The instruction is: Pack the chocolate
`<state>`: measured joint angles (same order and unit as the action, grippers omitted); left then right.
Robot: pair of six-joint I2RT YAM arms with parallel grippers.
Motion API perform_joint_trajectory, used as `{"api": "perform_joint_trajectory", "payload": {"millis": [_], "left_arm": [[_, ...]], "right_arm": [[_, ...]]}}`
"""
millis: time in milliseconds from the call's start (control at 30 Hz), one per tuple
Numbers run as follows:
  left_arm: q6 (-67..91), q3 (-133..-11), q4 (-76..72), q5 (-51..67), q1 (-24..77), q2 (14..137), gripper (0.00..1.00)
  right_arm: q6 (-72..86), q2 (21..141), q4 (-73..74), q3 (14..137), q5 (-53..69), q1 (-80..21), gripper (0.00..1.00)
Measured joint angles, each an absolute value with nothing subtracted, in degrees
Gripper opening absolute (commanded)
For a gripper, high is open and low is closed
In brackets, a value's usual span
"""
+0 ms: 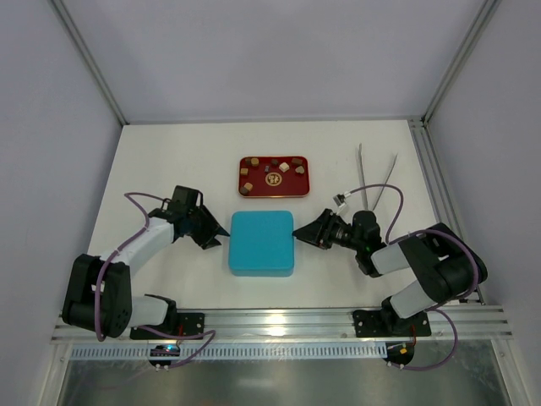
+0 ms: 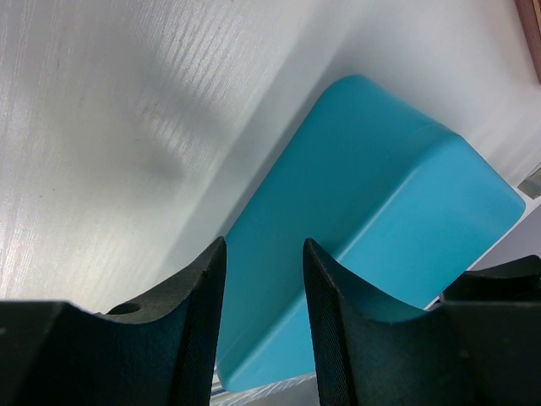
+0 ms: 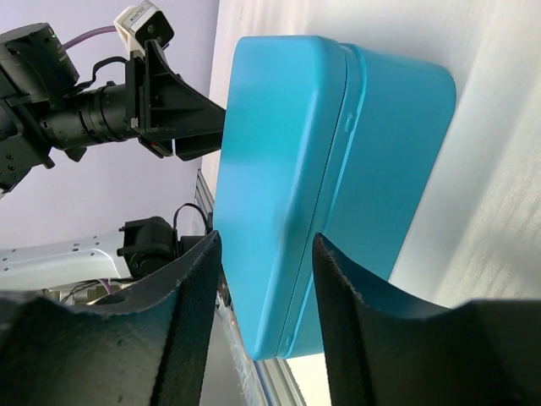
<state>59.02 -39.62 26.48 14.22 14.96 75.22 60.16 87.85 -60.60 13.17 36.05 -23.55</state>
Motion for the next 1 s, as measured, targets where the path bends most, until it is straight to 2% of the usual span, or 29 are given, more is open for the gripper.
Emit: {"api": "perform_joint_trajectory", "payload": {"millis": [233, 600, 833, 1000], "left_arm": [[58.3, -39.6, 26.7, 15.0, 15.0, 75.1, 0.41], [58.0, -39.6, 27.7, 16.8, 15.0, 74.8, 0.41], [57.8, -39.6, 27.9, 19.0, 15.0, 74.3, 0.33], [57.0, -39.6, 28.0, 20.1, 15.0, 74.3, 0.33]], "right_arm": [[57.6, 85.7, -56.4, 13.3, 35.6, -23.5, 0.56], [56.1, 85.8, -53.8, 14.4, 35.0, -25.4, 0.58], [55.6, 85.8, -53.0, 14.6, 34.8, -25.4, 0.58], [55.6, 85.9, -52.5, 14.8, 34.6, -25.4, 0.58]]}}
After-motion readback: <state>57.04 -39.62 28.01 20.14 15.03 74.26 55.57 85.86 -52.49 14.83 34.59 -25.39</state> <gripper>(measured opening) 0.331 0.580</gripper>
